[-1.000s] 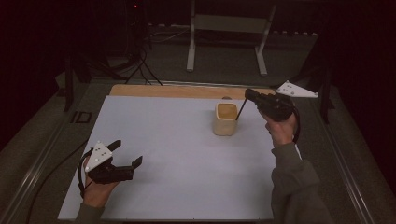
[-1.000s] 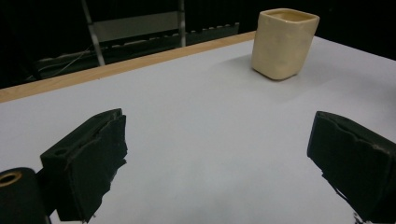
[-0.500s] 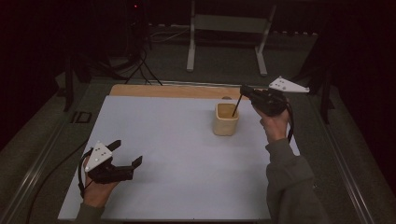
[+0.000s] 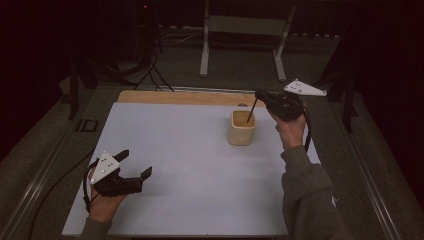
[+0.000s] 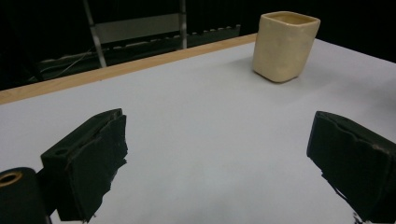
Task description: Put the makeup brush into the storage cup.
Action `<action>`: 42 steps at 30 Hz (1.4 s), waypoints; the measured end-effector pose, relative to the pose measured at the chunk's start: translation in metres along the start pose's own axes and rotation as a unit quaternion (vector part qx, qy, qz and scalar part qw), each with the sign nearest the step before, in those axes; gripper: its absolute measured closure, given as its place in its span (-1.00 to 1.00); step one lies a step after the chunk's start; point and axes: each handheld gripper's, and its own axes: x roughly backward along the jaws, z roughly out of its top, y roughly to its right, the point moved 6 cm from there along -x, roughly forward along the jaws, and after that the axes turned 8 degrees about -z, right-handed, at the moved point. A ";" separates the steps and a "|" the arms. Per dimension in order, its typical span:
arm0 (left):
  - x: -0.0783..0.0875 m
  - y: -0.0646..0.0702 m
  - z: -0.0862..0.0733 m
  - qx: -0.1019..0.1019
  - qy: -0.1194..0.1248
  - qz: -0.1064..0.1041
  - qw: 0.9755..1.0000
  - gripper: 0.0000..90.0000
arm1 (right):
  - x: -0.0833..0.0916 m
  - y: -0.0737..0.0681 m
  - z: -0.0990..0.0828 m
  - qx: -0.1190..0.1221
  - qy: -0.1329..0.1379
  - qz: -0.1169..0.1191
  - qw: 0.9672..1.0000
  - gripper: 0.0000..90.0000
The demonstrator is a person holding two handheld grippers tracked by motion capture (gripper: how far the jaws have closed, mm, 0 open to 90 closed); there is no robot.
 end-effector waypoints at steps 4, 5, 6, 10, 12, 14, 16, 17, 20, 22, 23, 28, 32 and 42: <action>-0.001 0.001 0.000 -0.001 0.000 -0.001 1.000 -0.87 | -0.003 0.001 -0.002 -0.001 -0.003 -0.002 1.000 0.90; -0.001 0.000 0.000 -0.001 -0.001 -0.001 1.000 -0.87 | -0.003 0.001 -0.003 0.000 -0.004 -0.002 1.000 0.90; -0.001 0.000 0.000 -0.001 -0.001 -0.001 1.000 -0.87 | -0.003 0.001 -0.003 0.000 -0.004 -0.002 1.000 0.90; -0.001 0.000 0.000 -0.001 -0.001 -0.001 1.000 -0.87 | -0.006 0.001 -0.005 0.000 -0.007 -0.003 1.000 0.90; -0.001 0.000 0.000 -0.002 -0.001 -0.001 1.000 -0.87 | -0.008 0.000 -0.006 -0.001 -0.009 -0.003 1.000 0.90; -0.001 0.000 0.000 -0.002 -0.001 -0.001 1.000 -0.87 | -0.010 0.000 -0.007 -0.002 -0.010 -0.003 1.000 0.90; 0.000 0.000 -0.001 -0.002 -0.001 -0.001 1.000 -0.87 | -0.012 -0.002 -0.009 -0.001 -0.012 -0.003 1.000 0.90; 0.000 0.000 -0.001 -0.001 -0.001 0.000 1.000 -0.87 | -0.013 -0.002 -0.009 -0.001 -0.012 -0.003 1.000 0.90; -0.001 0.000 -0.001 0.000 -0.001 -0.001 1.000 -0.87 | -0.015 -0.004 -0.011 0.002 -0.014 -0.003 1.000 0.90; -0.001 0.001 -0.001 0.000 -0.002 -0.001 1.000 -0.87 | -0.016 -0.004 -0.011 0.003 -0.015 -0.005 1.000 0.89; -0.001 0.001 -0.001 0.000 -0.002 -0.001 1.000 -0.87 | -0.017 -0.004 -0.012 0.002 -0.016 -0.005 1.000 0.89; -0.001 0.001 -0.001 0.000 -0.002 -0.001 1.000 -0.87 | -0.019 -0.004 -0.014 0.001 -0.019 -0.007 1.000 0.89; -0.001 0.001 -0.001 -0.001 -0.003 -0.001 1.000 -0.87 | -0.020 -0.005 -0.016 0.002 -0.020 -0.007 1.000 0.90; -0.001 0.001 -0.001 -0.001 -0.002 -0.001 1.000 -0.87 | -0.026 -0.009 -0.024 0.000 -0.029 -0.005 1.000 0.89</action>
